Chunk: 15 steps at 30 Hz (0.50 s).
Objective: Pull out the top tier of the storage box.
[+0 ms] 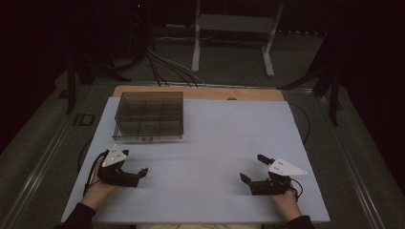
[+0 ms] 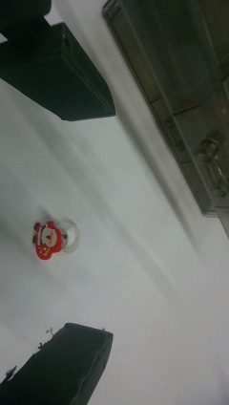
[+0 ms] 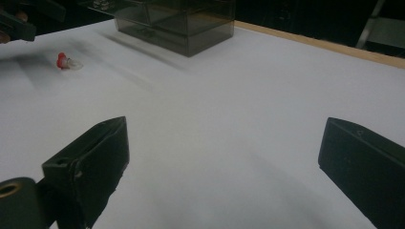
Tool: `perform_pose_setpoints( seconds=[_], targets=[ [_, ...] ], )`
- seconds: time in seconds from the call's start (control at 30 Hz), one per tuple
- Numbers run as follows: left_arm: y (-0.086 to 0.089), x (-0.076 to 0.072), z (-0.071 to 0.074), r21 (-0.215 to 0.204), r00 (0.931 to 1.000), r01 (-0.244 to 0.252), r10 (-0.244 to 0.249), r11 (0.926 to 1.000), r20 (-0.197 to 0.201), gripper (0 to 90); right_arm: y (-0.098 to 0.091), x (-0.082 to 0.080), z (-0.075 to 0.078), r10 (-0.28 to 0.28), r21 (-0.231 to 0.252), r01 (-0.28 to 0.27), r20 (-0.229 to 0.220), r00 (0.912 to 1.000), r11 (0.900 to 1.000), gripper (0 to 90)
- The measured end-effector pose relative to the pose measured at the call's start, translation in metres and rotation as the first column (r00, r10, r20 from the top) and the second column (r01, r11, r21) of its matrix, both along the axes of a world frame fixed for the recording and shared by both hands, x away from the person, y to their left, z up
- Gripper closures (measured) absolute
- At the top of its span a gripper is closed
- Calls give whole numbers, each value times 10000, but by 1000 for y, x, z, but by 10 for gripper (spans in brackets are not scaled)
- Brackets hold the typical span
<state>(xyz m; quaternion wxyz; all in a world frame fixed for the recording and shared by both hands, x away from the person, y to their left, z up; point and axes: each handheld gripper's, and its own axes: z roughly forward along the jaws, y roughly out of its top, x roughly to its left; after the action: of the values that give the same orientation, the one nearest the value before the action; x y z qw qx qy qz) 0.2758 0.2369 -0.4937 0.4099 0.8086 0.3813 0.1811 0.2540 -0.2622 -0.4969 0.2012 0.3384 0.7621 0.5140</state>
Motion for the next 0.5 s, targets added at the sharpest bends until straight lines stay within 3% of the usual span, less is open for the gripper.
perform_pose_setpoints(
  seconds=[0.5],
  targets=[
    [2, -2, -8, 120, 9999, -3, 4, 9999, -126, 0, 1, 1, -1, 62, -60, -62, -46, 10000, 10000, 30]
  ],
)
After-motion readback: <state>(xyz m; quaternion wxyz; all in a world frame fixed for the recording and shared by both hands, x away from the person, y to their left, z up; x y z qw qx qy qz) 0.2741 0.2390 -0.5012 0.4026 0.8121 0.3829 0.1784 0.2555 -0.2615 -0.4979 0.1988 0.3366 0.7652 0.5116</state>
